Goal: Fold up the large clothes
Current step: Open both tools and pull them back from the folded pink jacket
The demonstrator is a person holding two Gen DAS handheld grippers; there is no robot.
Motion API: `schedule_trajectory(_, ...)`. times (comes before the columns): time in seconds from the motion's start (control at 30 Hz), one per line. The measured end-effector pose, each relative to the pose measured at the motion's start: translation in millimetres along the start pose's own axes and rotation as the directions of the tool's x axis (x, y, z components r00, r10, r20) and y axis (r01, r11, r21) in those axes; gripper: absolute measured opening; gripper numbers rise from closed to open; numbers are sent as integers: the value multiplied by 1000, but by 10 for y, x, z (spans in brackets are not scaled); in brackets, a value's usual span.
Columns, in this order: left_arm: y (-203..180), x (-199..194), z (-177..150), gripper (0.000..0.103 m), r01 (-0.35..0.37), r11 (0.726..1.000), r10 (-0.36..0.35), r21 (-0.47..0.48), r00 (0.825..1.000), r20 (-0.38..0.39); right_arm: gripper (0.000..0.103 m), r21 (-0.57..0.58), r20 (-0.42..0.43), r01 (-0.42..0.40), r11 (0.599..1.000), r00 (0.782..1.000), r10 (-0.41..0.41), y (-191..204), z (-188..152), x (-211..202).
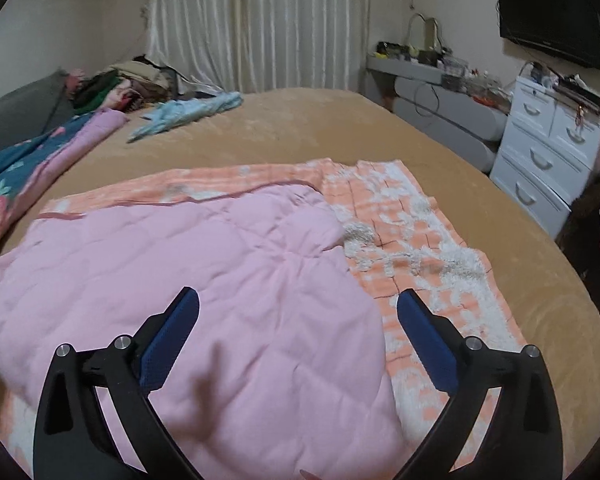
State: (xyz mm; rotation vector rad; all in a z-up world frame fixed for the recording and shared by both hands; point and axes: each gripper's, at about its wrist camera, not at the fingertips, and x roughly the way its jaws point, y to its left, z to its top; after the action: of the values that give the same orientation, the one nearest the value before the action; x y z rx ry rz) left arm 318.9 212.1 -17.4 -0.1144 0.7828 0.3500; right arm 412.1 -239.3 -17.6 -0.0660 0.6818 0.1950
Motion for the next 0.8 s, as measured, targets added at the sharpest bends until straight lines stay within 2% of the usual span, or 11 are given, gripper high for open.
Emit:
schedule_trajectory(0.07,1,-175,-5,92,4,1000,-4,-1,1000,21,99,-9,17,-24,1000,1000,24,42,-13,-165)
schedule_trajectory(0.1,-1,-290,-8,93,10,1000,-10,-3,999,36,99,-14,30,-32,999,999,33,64,-24,-275)
schedule_trajectory(0.4,-22,-1068,-76,94,75,997,-74,-9,991,111,99,-47,124,-102,994,986,107,199,-141,-1153)
schedule_trajectory(0.5,-16,-1276,-163,94,99,995,-98,-4,988,117,99,-59,163,-91,994,982,99,215,-171,-1423)
schedule_trajectory(0.8,-10,-1786,-410,94,130,991,-131,15,978,163,99,-72,207,-100,992,972,113,223,-243,-1966)
